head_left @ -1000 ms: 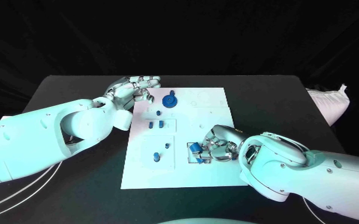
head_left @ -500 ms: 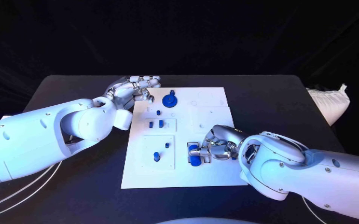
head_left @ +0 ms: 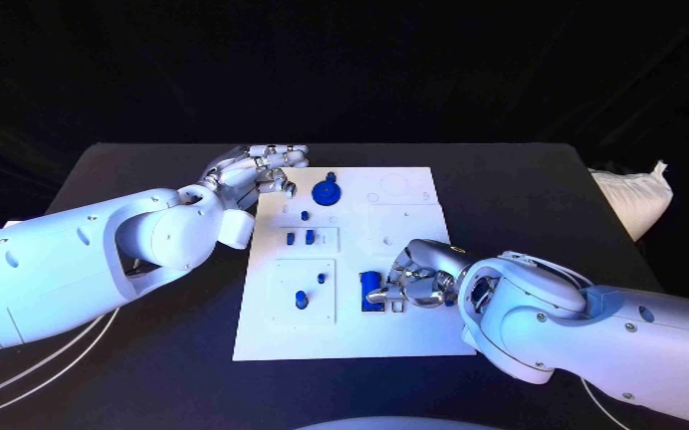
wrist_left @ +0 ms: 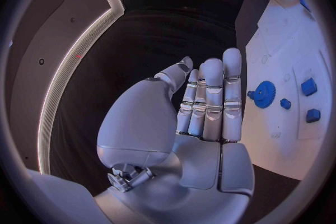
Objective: Assemble the parts on the task board
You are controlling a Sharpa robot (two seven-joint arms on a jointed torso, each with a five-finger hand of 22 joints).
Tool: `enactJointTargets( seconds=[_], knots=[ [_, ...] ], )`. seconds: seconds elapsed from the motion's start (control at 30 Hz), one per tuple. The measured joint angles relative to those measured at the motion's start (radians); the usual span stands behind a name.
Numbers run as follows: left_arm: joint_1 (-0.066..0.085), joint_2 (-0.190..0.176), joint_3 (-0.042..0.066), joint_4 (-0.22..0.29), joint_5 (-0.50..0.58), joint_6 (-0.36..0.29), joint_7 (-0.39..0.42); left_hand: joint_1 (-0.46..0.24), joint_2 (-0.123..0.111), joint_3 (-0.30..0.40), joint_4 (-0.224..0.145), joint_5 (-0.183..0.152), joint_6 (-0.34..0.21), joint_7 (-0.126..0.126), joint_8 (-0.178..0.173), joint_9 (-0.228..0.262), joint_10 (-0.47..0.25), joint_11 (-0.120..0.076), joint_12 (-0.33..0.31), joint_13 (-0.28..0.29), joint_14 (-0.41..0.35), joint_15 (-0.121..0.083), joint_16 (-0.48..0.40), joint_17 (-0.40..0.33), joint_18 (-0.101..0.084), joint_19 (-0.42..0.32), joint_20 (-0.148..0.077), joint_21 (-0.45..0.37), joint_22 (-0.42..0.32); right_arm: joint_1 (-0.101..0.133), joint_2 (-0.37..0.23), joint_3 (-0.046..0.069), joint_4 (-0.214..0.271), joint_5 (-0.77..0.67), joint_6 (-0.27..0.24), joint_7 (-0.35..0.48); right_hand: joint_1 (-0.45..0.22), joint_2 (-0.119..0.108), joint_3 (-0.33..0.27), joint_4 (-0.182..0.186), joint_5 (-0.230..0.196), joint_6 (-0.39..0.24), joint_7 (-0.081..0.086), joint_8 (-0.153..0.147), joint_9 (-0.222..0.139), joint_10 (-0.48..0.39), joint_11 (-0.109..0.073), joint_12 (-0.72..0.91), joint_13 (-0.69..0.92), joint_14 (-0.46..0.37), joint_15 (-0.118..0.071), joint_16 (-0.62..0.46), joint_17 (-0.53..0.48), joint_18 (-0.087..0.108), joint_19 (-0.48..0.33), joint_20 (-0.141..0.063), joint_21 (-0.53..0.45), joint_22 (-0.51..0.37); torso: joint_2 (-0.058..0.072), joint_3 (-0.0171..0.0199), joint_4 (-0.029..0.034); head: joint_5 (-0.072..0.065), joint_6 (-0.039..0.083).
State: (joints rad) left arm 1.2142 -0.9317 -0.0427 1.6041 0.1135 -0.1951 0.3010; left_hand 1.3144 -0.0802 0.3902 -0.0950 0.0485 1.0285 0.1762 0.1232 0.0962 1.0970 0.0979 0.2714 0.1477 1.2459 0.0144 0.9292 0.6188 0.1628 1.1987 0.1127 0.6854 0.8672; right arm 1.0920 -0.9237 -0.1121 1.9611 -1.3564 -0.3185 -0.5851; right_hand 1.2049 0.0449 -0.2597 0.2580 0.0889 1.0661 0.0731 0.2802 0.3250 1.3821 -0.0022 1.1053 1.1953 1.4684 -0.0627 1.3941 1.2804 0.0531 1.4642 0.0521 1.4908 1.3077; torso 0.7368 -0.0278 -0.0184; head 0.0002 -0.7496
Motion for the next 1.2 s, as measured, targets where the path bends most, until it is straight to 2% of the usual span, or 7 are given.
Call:
enactJointTargets(
  seconds=[0.17,0.3,0.6,0.83,1.1,1.17,1.2],
  knots=[
    [0.0,0.0,0.0,0.0,0.0,0.0,0.0,0.0,0.0,0.0,0.0,0.0,0.0,0.0,0.0,0.0,0.0,0.0,0.0,0.0,0.0,0.0,0.0,0.0,0.0,0.0,0.0,0.0,0.0,0.0,0.003,0.0,-0.001,-0.006,0.01,0.002,0.122,-0.001,0.033,-0.074,0.01,-0.001,0.001,0.0,0.011,0.0,0.0,-0.006,0.002,0.0,0.0,0.0,0.003,0.0,0.0,0.0,0.0,0.0,0.0,0.0,-0.0002,0.0,-0.001],
    [0.0,0.0,0.0,0.0,0.0,0.001,0.0,0.0,0.0,0.0,0.0,0.0,0.0,0.0,0.0,0.0,0.0,0.0,0.0,0.0,0.0,0.0,0.0,0.0,0.0,0.0,0.0,0.0,0.0,0.0,0.01,0.0,-0.007,-0.014,0.015,0.002,0.153,0.011,0.054,-0.096,0.01,-0.001,0.001,0.0,0.017,-0.002,0.002,-0.007,0.009,0.0,0.0,0.0,0.006,0.0,0.0,0.0,0.0,0.0,0.0,0.0,-0.0004,0.0,-0.001],
    [0.0,0.0,0.0,0.0,0.0,0.001,-0.001,0.0,0.0,0.0,0.0,0.0,0.0,0.0,0.0,-0.001,0.0,0.0,0.0,0.0,0.0,0.0,0.0,0.0,0.0,0.0,0.0,0.0,0.0,0.0,0.025,0.002,-0.021,-0.031,0.015,0.003,0.174,0.03,0.07,-0.114,0.006,0.013,-0.013,0.004,0.026,0.006,-0.006,-0.002,0.018,-0.003,-0.004,0.0,0.009,0.0,0.004,-0.004,0.0,0.0,0.0,-0.0001,0.0,0.0,-0.001],
    [0.0,0.001,0.0,0.0,0.0,0.002,-0.001,0.0,0.0,0.0,0.0,0.0,0.0,0.0,0.0,-0.001,0.0,0.0,0.0,0.0,0.0,0.0,0.0,0.0,0.0,0.0,0.0,0.0,0.0,0.0,0.029,0.003,-0.026,-0.037,0.014,0.01,0.181,0.038,0.076,-0.11,0.016,0.017,-0.017,0.006,0.029,0.006,-0.006,0.008,0.031,0.0,-0.007,0.0,0.01,0.0,0.0,-0.007,0.0,0.0,-0.001,-0.0001,-0.0005,-0.002,-0.001],
    [0.0,0.001,0.0,-0.001,0.0,0.002,-0.001,0.0,0.0,0.0,0.0,0.0,0.0,0.0,0.0,-0.001,0.0,0.0,0.0,0.0,0.0,0.0,0.0,0.0,0.0,0.0,0.0,0.0,0.0,-0.001,-0.009,0.001,-0.019,-0.034,0.013,0.015,0.191,0.038,0.073,-0.125,0.015,0.017,-0.017,0.006,0.033,0.006,-0.006,0.009,0.024,-0.004,-0.011,0.0,0.008,0.0,0.004,-0.011,0.0,0.0,-0.001,0.0,-0.0014,-0.005,0.0],
    [0.0,0.0,0.0,-0.001,0.0,0.002,-0.001,0.0,0.0,0.0,0.0,0.0,0.0,0.0,0.0,-0.001,0.0,0.0,0.0,0.0,0.0,0.0,0.0,0.0,0.0,0.0,0.0,0.0,0.0,-0.002,-0.024,0.0,-0.009,-0.03,0.011,0.018,0.191,0.034,0.068,-0.123,0.014,0.01,-0.01,0.006,0.033,0.006,-0.006,-0.003,0.022,-0.004,-0.011,-0.004,0.002,0.0,0.003,-0.012,0.0,0.0,-0.001,0.0004,-0.0015,-0.007,0.0],
    [0.0,0.0,0.0,-0.002,0.0,0.002,-0.001,0.0,0.0,0.0,0.0,0.0,0.0,0.0,0.0,-0.001,0.0,0.0,0.0,0.0,0.0,0.0,0.0,0.0,0.0,0.0,0.0,0.0,0.0,-0.002,-0.035,0.0,-0.001,-0.026,0.007,0.024,0.183,0.027,0.068,-0.123,0.014,0.002,-0.002,-0.003,0.032,0.006,-0.005,-0.021,0.009,-0.004,-0.011,-0.008,-0.002,0.0,0.0,-0.015,-0.006,0.0,-0.001,0.0005,-0.0015,-0.008,0.001]
  ],
)
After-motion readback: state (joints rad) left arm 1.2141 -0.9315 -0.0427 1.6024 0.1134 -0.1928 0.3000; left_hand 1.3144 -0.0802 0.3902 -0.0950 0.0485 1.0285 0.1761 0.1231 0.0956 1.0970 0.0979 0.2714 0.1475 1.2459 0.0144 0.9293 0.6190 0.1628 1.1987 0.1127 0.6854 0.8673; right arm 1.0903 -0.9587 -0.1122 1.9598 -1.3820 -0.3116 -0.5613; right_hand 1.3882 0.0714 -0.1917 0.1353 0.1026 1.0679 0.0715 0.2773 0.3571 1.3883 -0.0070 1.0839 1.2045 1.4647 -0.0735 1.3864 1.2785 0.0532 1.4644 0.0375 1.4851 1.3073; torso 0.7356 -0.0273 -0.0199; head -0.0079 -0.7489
